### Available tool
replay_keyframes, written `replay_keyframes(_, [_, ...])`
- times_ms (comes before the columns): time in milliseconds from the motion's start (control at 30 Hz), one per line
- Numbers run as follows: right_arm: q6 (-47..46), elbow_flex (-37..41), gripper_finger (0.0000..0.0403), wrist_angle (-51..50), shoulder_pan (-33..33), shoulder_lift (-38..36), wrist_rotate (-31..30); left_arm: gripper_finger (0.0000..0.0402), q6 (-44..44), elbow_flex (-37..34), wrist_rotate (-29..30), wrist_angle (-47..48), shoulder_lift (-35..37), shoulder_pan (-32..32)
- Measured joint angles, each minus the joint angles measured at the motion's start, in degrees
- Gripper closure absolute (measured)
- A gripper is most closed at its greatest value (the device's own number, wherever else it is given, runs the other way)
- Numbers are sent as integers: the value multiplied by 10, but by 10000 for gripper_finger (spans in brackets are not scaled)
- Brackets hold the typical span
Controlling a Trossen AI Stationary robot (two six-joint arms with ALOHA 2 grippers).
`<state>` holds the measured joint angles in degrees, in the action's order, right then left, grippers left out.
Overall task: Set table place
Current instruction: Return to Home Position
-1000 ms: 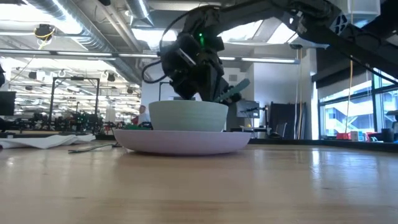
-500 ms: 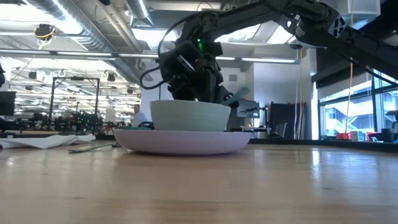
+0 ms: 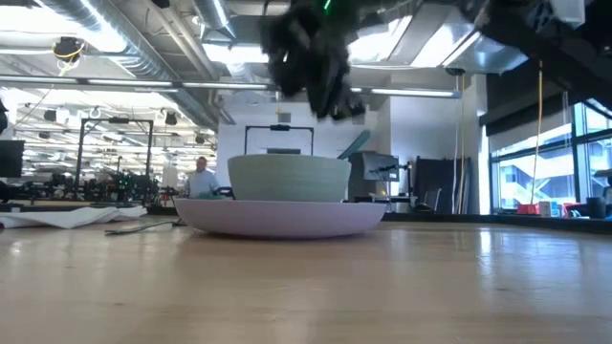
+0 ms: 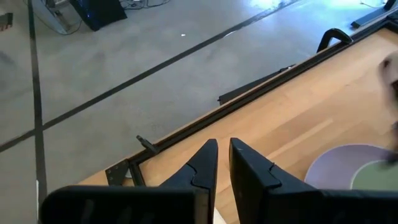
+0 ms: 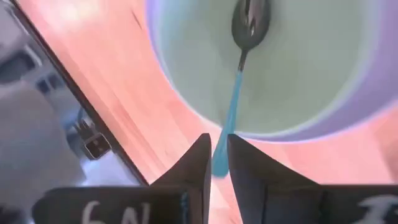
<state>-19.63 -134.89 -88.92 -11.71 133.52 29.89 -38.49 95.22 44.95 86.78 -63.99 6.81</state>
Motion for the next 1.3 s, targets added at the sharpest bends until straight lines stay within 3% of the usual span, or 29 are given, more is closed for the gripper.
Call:
replay_keyframes(233, [-3,0,346,11,36,-182,-152,359,-4,0,-7,-5,29,-1])
replay_keyframes(467, [22,7,346,-10,125,-372,-426,365,-4,10,-4,5,122,-1])
replay_keyframes(633, [1,22,346,-11,187,-511,-506,377,32,25,28,28,225,-1])
replay_keyframes(800, [21,84,346,-11,222,-630,-533,388,5,12,33,32,330,-1])
replay_keyframes(933, [-14,197,346,32,222,-727,-597,396,-106,-56,12,5,411,-1])
replay_keyframes(1067, [-25,396,346,196,222,-823,-624,400,-96,-211,-38,-92,465,4])
replay_keyframes(1200, [4,621,346,441,222,-897,-533,394,-44,-383,-89,-263,494,4])
replay_keyframes(1300, [0,778,346,637,221,-923,-443,389,-9,-505,-165,-459,494,3])
